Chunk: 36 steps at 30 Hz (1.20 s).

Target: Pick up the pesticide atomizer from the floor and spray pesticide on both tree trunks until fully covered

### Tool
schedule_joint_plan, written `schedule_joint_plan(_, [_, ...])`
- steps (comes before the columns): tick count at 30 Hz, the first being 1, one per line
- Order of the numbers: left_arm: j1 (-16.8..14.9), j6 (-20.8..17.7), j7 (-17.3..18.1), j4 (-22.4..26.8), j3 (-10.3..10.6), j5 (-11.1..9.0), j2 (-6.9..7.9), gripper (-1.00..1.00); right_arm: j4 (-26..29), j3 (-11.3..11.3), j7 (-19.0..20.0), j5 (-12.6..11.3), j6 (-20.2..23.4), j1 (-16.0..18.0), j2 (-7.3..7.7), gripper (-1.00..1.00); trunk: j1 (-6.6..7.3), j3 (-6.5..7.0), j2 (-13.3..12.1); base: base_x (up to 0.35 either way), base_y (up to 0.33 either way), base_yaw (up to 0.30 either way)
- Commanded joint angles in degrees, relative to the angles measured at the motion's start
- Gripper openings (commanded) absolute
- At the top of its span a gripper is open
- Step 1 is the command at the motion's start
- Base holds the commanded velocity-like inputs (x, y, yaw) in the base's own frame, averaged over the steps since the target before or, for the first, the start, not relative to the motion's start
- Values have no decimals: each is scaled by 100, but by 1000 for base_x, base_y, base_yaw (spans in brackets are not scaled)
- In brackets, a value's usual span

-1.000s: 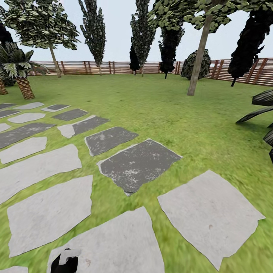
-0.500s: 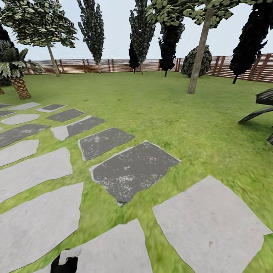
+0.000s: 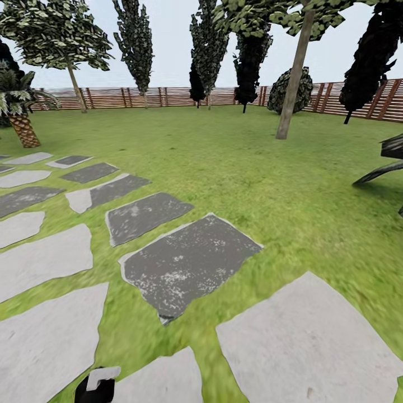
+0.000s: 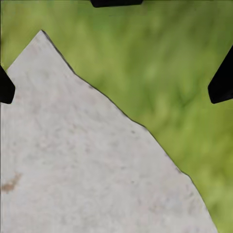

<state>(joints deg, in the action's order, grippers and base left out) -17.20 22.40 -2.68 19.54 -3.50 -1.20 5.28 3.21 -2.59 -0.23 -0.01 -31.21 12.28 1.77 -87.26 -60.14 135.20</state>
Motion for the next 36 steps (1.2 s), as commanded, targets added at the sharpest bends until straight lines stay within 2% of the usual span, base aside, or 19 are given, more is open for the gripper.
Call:
schedule_joint_plan(1, [-3,19,-4,-3,-3,-11,0,-100,-5,-22,5,1,-17,3,-1,100,-2,-5,2,294,-171,0])
schedule_joint_plan(27, [1,19,5,-9,3,-11,-5,-100,70,-35,-7,-12,-37,3,4,100,-2,-5,2,294,-171,0])
schedule_joint_plan(29, [2,19,6,-10,5,-11,-9,-100,340,-40,-10,-13,-51,0,27,100,-2,-5,2,294,-171,0])
schedule_joint_plan(32, [2,19,17,-11,7,-13,-20,-100,1182,-55,-12,-10,-59,2,41,100,-2,-5,2,294,-171,0])
schedule_joint_plan(36, [2,19,21,-11,7,-19,-26,-100,1562,-56,-12,-8,-65,3,46,100,-2,-5,2,294,-171,0])
